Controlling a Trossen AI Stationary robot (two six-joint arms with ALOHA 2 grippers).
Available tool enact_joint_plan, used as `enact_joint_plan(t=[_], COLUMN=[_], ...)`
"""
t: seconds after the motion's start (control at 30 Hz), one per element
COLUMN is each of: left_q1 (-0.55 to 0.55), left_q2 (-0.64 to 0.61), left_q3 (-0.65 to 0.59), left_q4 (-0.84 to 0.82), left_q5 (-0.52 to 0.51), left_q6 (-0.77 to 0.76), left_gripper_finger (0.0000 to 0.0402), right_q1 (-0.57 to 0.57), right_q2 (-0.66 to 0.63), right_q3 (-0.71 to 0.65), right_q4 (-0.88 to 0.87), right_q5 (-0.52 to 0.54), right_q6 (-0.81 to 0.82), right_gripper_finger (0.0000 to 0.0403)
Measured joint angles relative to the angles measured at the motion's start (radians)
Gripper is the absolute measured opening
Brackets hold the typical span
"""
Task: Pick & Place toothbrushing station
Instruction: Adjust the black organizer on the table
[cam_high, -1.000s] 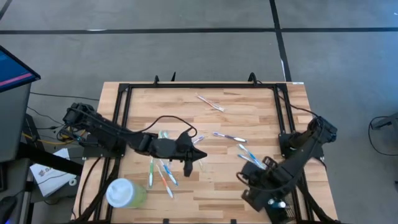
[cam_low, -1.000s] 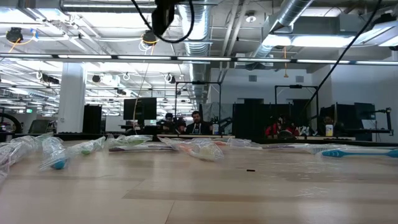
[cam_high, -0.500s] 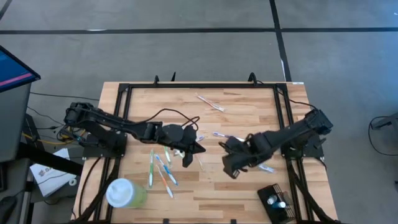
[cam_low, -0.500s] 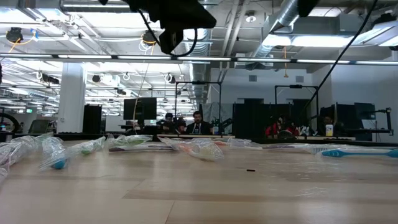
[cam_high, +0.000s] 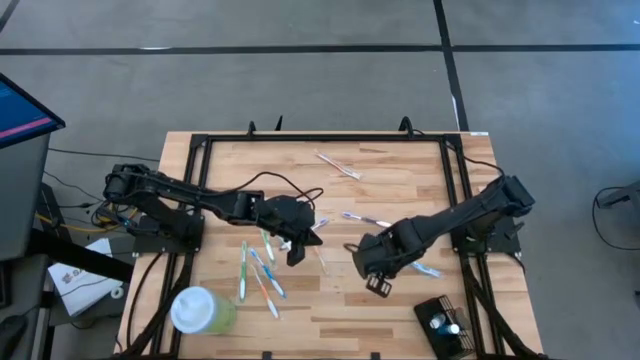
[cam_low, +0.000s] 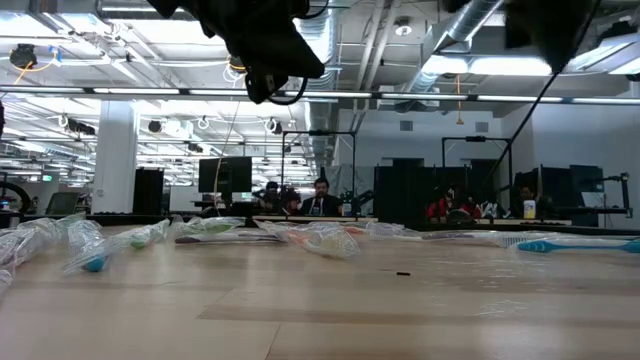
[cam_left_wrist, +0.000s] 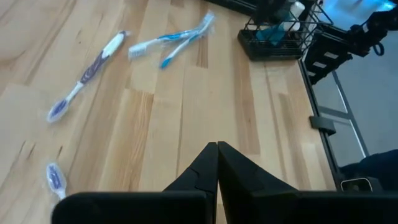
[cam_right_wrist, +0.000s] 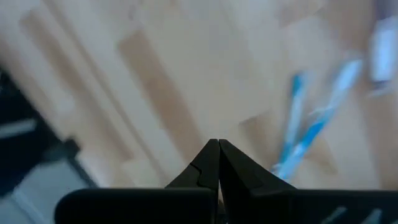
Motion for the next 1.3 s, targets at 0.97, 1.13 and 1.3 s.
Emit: enact_joint_plan(t=[0.97,1.13,1.3], left_q1=[0.027,0.027,0.027], left_q2=[0.0,0.0,0.0], left_q3=[0.0,0.0,0.0], left_q4=[-0.005,-0.006,-0.006], left_q5=[0.009,0.009,0.009], left_q6=[0.045,0.045,0.044], left_gripper_finger=[0.0001,0.0001,0.0001], right_q1=[0.047,0.041,0.051], right_q2=[0.014,0.014,0.014], right_q3=[-0.312,-0.312,-0.359], right_q4=[0.342,0.345,0.345], right_q5=[-0.426,-0.423,-0.435], right_q6=[-0.14,-0.15,-0.138], right_gripper_finger=[0.0,0.0,0.0])
